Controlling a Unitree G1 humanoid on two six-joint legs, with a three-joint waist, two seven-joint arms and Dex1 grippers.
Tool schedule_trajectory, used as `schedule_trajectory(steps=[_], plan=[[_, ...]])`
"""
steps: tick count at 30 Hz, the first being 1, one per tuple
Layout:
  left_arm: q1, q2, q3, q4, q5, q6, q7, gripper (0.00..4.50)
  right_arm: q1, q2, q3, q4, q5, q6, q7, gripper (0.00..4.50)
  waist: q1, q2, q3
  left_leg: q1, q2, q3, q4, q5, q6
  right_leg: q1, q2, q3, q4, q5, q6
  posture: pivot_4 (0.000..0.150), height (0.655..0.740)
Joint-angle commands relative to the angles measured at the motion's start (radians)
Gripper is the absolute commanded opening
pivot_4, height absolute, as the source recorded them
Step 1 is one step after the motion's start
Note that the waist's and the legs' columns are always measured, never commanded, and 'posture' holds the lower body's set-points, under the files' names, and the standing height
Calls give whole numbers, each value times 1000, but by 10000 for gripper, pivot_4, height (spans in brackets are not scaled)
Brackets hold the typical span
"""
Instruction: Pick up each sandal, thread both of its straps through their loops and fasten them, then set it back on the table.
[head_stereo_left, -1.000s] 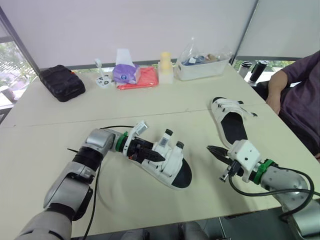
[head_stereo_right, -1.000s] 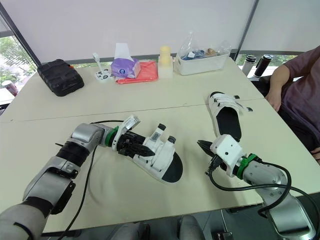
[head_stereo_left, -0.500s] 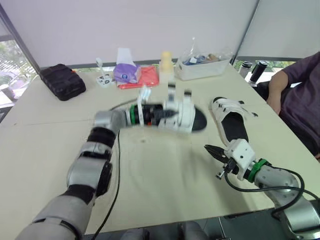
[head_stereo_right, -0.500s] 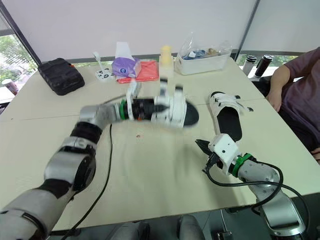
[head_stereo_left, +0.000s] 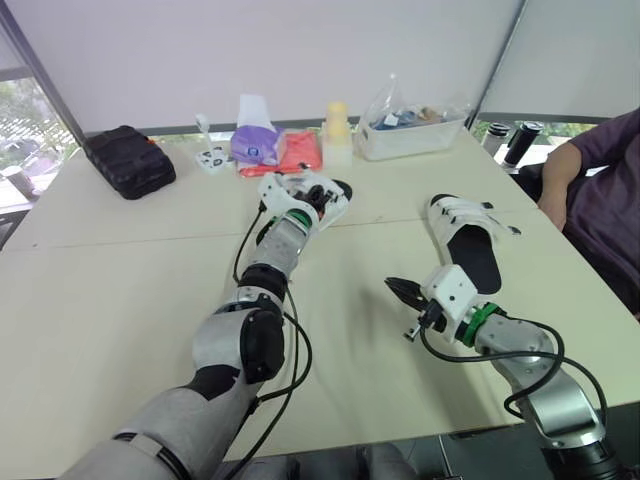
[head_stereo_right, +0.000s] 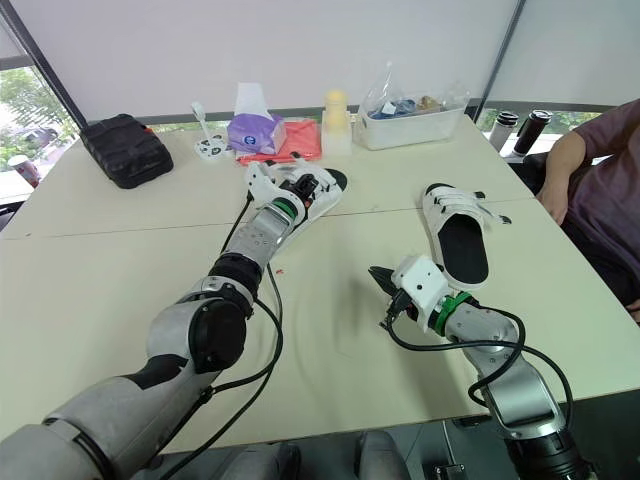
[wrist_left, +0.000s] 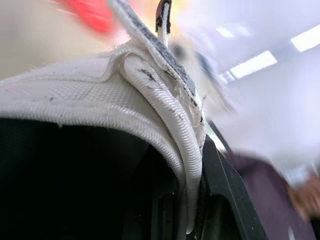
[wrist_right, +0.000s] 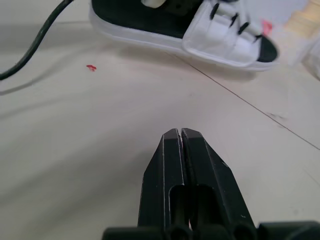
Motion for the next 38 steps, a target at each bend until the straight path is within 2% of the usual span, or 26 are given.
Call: schedule_trajectory(steps=[1, 4, 7, 13, 14, 16, 18, 19, 20, 21, 23, 27, 30, 33, 38], plan=[[-44, -13, 40, 31, -24, -73, 52, 562, 2, 6, -7, -33, -2, -11, -9, 0, -1, 0, 0, 0, 0, 0, 0, 0, 0, 0, 0, 0, 0, 0, 0, 1500, 7400], [-39, -17, 48, 49, -24, -82, 50, 562, 7, 5, -9, -35, -2, -10, -12, 0, -2, 0, 0, -1, -1, 0, 1, 0, 0, 0, -1, 0, 0, 0, 0, 1500, 7400], [-21, -18, 52, 60, -24, -84, 56, 12183, 11, 5, -11, -38, -3, -8, -18, 0, -3, 0, 0, -1, -1, 0, 1, 0, 0, 0, 0, 0, 0, 0, 1, 1500, 7400], [-5, 13, 26, 45, 1, -47, 83, 41213, 14, 10, -3, -32, -4, -14, -25, 0, -7, 0, 0, 0, -1, 0, 1, 0, 0, 0, 0, 0, 1, 1, 1, 1500, 7400], [-1, 19, 17, 41, 10, -30, 95, 44289, 16, 11, -2, -32, -4, -15, -26, 0, -8, 0, -1, 1, -1, 0, 1, 0, 0, 1, 0, 0, 1, 1, 1, 1500, 7400], [19, 57, -58, -9, 72, 88, 116, 44289, 22, 12, -1, -33, -3, -19, -27, 0, -11, 0, -1, 3, -1, 1, 1, 0, 0, 2, 1, 1, 1, 1, 1, 1500, 7400], [70, 89, -123, -159, 95, 244, 122, 44289, 30, 14, -4, -34, 0, -24, -28, 0, -15, 0, -1, 7, 0, 1, 0, 0, 0, 5, 2, 2, 2, 1, 1, 1500, 7400], [118, 115, -198, -286, 125, 348, 90, 44289, 32, 14, -4, -30, 0, -28, -27, 0, -19, 0, -1, 8, 0, 1, 0, 0, 1, 6, 2, 2, 2, 1, 1, 1500, 7400], [203, 167, -300, -488, 154, 462, 42, 44289, 36, 17, -1, -22, 1, -36, -25, 0, -26, 1, -1, 9, 0, 1, 0, 0, 1, 6, 2, 2, 2, 1, 1, 1500, 7400], [281, 230, -380, -671, 150, 597, 1, 44289, 37, 20, 5, -12, 2, -45, -21, 0, -41, 2, -1, 9, 1, 2, -1, 0, 1, 6, 2, 3, 3, 1, 1, 1500, 7400], [387, 328, -486, -920, 144, 774, -49, 44289, 40, 26, 10, 2, 4, -58, -17, 0, -52, 2, -1, 9, 3, 4, -2, 0, 0, 3, 4, 6, 4, 0, 1, 1500, 7400], [571, 579, -660, -1299, 177, 815, -261, 44289, 27, 90, -35, 22, 106, -23, -14, 0, -51, 2, -2, 7, 3, 4, -2, 0, 0, 1, 4, 7, 6, 1, 0, 1500, 7400], [694, 732, -659, -1490, 164, 783, -399, 44289, 19, 105, -64, 49, 174, 11, 16, 0, -36, 3, -2, 9, 3, 4, -2, 0, 0, 4, 3, 6, 5, 1, 0, 1500, 7400], [828, 790, -551, -1615, 65, 819, -472, 44289, 8, 90, -89, 63, 240, 57, 58, 0, -26, 4, -2, 10, 3, 4, -2, -1, 2, 5, 3, 5, 3, 1, -1, 1500, 7400], [1054, 835, -431, -1740, -6, 810, -540, 44289, 3, 59, -133, 62, 344, 152, 111, 0, -28, 4, -1, 9, 3, 4, -2, -3, 5, 5, 3, 5, 3, 1, -1, 1500, 7400]])
